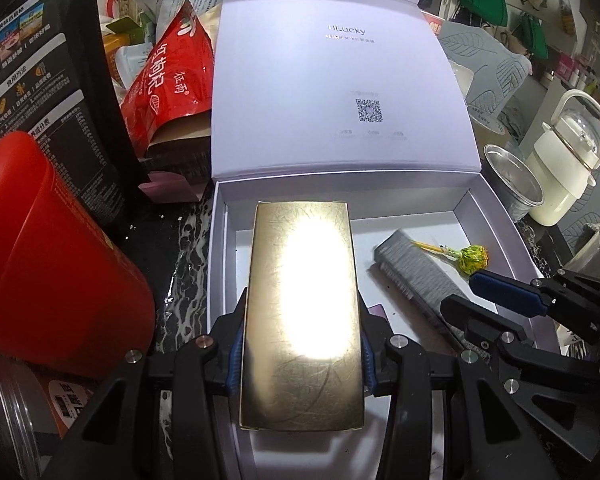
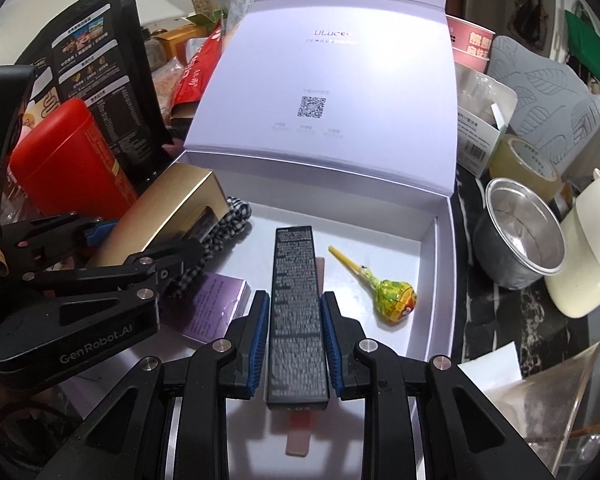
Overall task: Organize rigid objects
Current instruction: 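Open both grippers to drop the black box and gold box inside, then withdraw both grippers from the box toward the polka-dot scrunchie and hair clip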
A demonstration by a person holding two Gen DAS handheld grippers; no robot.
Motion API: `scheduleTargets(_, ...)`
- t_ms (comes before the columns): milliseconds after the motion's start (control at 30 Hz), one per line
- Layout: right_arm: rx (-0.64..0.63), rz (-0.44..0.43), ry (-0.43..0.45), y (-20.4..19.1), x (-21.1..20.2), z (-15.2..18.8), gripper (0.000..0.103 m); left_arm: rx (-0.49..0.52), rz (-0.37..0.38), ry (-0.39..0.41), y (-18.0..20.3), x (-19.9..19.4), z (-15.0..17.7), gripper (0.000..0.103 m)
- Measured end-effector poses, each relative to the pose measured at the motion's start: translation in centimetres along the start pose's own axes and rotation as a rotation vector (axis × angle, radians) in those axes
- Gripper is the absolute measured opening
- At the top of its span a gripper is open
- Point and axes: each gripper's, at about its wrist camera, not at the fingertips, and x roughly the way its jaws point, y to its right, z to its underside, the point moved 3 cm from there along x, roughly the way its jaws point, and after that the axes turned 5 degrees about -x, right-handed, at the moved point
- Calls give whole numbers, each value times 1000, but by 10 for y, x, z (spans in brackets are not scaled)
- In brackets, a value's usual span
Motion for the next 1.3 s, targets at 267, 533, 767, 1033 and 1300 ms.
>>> scheduleTargets(267,-8,51,16,3,-6,-3,33,28,-13,-4,5,-9,1,50)
scheduleTargets(533,-22,101,67,7,-25,-9,33,30,-45,39,4,-29,-1,82)
scheduleTargets(767,-4,111,128,11,-53,-13,33,27,-40,113,9,-61,-5,82)
scheduleTargets(1033,22,125,190,14,-83,-21,36,37,-26,177,16,-94,-8,82)
scheduleTargets(1300,11,127,245,5,-116,-21,37,34,-25,250,14,-132,-11,82)
